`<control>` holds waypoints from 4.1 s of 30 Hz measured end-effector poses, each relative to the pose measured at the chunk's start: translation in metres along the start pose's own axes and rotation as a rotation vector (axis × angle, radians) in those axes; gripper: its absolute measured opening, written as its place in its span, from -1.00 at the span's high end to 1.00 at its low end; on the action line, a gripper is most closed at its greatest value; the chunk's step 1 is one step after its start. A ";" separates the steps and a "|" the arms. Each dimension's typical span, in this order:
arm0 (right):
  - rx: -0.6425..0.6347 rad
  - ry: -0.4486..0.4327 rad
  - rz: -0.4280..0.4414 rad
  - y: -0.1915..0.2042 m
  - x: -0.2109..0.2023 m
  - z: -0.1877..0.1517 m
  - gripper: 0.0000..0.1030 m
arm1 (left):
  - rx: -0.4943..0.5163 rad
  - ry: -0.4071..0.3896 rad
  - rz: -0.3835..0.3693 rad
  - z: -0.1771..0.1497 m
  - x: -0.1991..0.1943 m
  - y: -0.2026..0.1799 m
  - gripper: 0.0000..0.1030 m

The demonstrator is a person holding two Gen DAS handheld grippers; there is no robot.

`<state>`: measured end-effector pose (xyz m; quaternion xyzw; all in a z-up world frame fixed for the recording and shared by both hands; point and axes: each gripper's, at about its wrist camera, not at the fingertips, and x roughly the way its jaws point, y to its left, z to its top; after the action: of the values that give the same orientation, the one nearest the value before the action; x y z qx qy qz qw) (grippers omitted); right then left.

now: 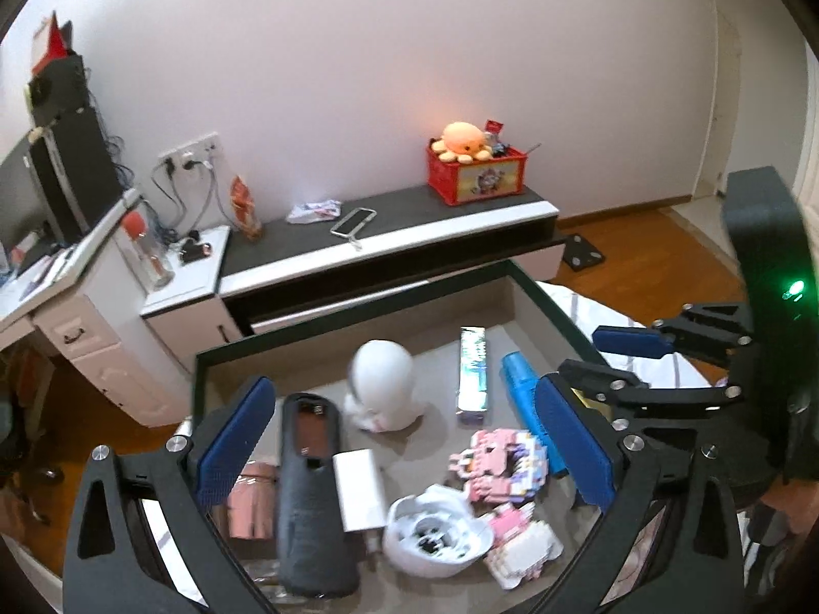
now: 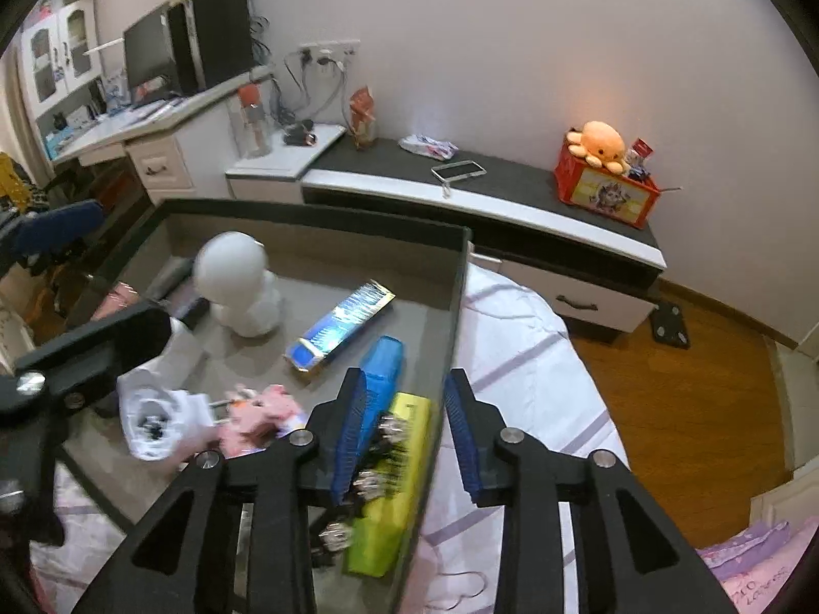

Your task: Organize rigid objects

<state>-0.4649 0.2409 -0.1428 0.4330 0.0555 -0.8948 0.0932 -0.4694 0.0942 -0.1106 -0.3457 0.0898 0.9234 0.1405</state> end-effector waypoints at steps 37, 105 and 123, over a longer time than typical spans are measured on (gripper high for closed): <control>-0.037 -0.548 -0.090 0.140 -0.245 -0.113 -1.00 | -0.161 -0.373 0.103 -0.132 -0.268 0.025 -0.99; -0.045 -0.846 -0.111 0.186 -0.358 -0.203 -1.00 | -0.100 -0.711 0.281 -0.204 -0.417 -0.013 -0.99; -0.055 -0.864 -0.122 0.189 -0.363 -0.183 -1.00 | -0.103 -0.724 0.288 -0.186 -0.418 -0.003 -0.99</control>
<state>-0.0642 0.1319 0.0256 0.0121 0.0606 -0.9959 0.0663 -0.0528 -0.0341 0.0276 0.0118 0.0357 0.9992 0.0143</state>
